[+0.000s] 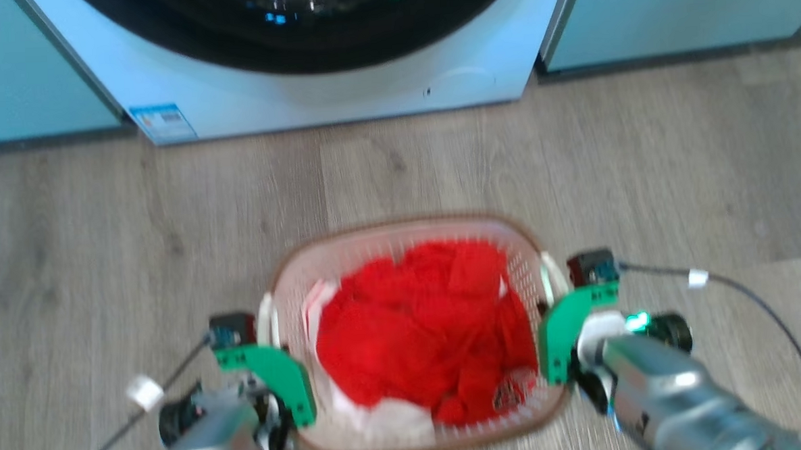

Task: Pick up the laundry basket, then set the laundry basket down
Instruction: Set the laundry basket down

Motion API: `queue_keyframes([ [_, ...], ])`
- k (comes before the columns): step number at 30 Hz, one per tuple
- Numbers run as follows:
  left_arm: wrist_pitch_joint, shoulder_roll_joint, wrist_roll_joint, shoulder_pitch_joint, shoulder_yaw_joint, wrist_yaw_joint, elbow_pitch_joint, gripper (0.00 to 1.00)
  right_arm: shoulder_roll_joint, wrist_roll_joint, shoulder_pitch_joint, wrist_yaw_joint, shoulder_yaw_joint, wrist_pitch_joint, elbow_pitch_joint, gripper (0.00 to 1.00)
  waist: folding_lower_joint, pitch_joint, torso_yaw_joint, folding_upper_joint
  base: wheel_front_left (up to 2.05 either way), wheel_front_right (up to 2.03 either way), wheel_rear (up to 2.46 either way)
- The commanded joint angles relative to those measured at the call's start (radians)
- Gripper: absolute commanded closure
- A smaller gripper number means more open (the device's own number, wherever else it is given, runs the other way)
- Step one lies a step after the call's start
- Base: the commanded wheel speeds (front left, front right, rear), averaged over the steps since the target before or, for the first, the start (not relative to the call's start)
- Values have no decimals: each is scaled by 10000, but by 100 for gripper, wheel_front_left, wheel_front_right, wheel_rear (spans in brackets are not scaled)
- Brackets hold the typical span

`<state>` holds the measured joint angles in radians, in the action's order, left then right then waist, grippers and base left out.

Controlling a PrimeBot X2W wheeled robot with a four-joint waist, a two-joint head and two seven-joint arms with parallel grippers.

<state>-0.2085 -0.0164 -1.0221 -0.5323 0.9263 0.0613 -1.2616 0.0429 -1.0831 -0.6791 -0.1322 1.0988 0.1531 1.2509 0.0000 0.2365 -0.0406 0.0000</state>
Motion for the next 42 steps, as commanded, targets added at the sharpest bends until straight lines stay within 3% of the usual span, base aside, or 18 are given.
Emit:
queue_keyframes([
  [1, -191, -446, -3, -684, -303, 64, -79, 100, 73, 78, -493, 15, 55, 273, 5, 100, 0, 830, 7, 0, 0, 0, 0],
  [15, -491, -600, 293, -3384, -508, 109, -125, 100, 73, 374, -3232, 15, -310, 864, 332, 100, 0, 4168, 317, 0, 0, 0, 0],
  [24, -528, -746, 638, -4700, -652, 245, 39, 100, 99, 812, -4194, 15, -892, 1009, 394, 100, 0, 5775, 468, 0, 0, 0, 0],
  [42, -531, -746, 1654, -5087, -1065, 386, 398, 100, 88, 2711, -4058, 15, -2887, 1073, 398, 100, 0, 6887, 473, 0, 0, 0, 0],
])
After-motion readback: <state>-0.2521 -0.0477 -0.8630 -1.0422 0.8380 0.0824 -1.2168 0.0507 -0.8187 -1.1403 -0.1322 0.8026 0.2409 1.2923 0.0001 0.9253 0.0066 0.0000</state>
